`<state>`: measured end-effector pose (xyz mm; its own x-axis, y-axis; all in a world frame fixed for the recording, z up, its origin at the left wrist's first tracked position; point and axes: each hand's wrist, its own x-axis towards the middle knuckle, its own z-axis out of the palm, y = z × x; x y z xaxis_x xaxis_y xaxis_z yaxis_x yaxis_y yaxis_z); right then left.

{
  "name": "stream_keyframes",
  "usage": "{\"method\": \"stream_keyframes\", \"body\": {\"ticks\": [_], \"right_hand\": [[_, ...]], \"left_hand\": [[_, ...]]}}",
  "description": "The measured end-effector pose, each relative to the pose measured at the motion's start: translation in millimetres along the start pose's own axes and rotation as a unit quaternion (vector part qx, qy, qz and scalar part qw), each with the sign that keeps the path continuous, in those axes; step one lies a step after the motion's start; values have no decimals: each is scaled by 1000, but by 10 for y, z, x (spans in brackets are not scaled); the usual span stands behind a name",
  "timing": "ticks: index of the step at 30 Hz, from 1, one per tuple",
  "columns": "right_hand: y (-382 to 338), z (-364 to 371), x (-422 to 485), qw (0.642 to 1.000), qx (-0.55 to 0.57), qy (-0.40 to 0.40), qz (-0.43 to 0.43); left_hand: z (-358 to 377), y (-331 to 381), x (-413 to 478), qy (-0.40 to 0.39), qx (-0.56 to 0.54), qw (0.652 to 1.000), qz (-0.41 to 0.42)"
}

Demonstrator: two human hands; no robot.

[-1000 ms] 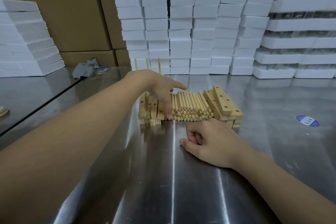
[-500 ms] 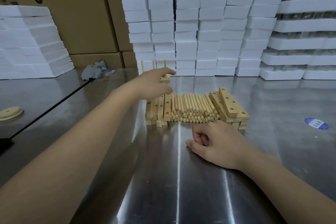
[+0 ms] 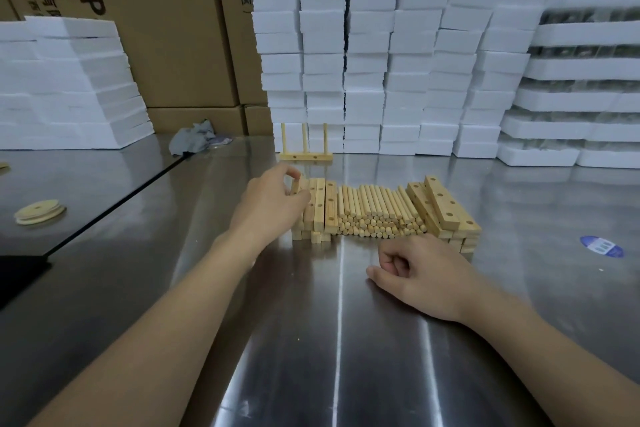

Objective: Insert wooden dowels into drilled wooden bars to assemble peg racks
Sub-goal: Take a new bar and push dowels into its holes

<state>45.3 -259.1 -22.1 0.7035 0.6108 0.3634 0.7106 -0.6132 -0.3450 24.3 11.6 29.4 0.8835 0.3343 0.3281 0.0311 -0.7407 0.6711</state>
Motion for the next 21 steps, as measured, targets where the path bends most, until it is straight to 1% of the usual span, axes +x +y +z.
{"method": "stream_keyframes", "body": {"ticks": [3,6,8,11,13,15,18,21], "right_hand": [[-3,-5,12,1000,-1,-1,4],[-22,-31,-2,1000,29,13,0],[-51,-63,-28,995,67,73,-15],[-129,-146,-32,973,120,196,-25],[-164,-189,-21,965,129,228,-16],[-172,-215,-40,974,113,195,-8],[-148,-249,-97,995,45,86,-22],[-125,-299,-138,1000,-1,0,-17]], "left_hand": [[-150,123,-54,-18,-98,995,20],[-263,223,-232,-45,-195,979,46],[-293,220,-379,-88,-220,969,65],[-317,165,-489,-166,-230,956,71],[-336,134,-478,-218,-222,948,67],[-345,120,-467,-268,-207,938,70],[-309,78,-466,-314,-173,930,84],[-265,44,-470,-355,-113,924,87]]}}
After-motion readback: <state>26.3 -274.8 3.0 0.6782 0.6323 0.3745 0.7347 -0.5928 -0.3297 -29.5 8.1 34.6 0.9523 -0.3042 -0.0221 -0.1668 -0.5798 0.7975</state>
